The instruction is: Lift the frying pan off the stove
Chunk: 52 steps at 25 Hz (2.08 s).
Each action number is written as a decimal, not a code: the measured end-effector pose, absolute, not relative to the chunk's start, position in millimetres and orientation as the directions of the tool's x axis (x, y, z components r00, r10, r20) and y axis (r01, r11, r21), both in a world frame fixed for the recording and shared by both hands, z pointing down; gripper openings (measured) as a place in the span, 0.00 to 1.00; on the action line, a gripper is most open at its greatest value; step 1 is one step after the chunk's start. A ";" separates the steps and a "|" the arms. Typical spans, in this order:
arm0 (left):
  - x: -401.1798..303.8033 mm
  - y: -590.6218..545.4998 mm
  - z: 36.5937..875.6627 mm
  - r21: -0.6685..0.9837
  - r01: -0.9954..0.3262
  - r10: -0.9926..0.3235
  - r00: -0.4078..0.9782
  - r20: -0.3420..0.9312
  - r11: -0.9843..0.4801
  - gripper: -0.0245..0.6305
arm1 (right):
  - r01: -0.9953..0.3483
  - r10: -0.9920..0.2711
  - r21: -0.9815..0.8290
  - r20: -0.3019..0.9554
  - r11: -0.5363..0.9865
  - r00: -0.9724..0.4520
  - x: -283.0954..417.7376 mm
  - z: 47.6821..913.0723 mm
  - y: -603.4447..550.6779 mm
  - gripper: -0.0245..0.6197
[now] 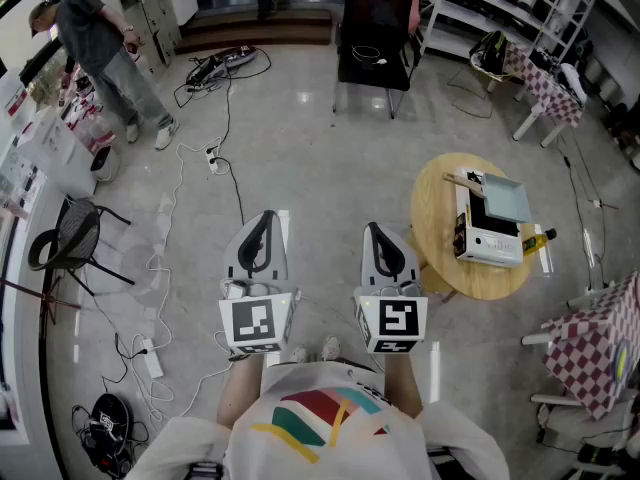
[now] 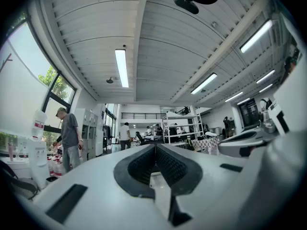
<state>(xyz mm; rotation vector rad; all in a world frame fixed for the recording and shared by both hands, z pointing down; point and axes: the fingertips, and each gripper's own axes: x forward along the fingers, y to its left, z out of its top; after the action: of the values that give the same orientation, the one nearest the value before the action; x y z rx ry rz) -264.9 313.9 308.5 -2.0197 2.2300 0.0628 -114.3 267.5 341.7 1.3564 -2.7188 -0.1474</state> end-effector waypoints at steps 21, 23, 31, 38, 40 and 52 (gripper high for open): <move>-240.4 282.4 326.6 -0.071 -0.991 -0.992 -0.110 -0.068 0.115 0.05 | -0.769 -0.773 0.080 0.065 0.635 -0.631 -92.7 361.9 236.8 0.03; -236.0 275.6 327.5 -0.073 -0.990 -0.991 -0.112 -0.075 0.118 0.05 | -0.764 -0.767 0.069 0.065 0.642 -0.639 -86.9 363.7 230.1 0.03; -211.2 256.1 326.3 -0.062 -0.989 -0.989 -0.130 -0.067 0.134 0.05 | -0.720 -0.722 0.058 0.059 0.692 -0.689 -72.5 367.2 215.6 0.03; -212.5 233.8 317.3 -0.073 -0.990 -0.984 -0.112 -0.139 0.123 0.05 | -0.689 -0.695 0.099 0.051 0.718 -0.717 -76.6 363.9 207.0 0.03; -213.7 221.8 317.0 -0.070 -0.991 -0.983 -0.106 -0.150 0.117 0.05 | -0.687 -0.695 0.120 0.048 0.717 -0.717 -76.6 363.0 199.9 0.03; -229.4 146.9 334.0 -0.055 -0.994 -0.989 -0.084 -0.124 0.091 0.05 | -0.661 -0.676 0.154 0.082 0.735 -0.732 -105.4 370.5 140.4 0.03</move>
<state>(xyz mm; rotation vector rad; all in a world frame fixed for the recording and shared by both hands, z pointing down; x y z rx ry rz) -229.4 146.9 334.0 -2.0342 2.2210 0.0658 -105.4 140.4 370.5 1.0846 -2.8013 -0.1724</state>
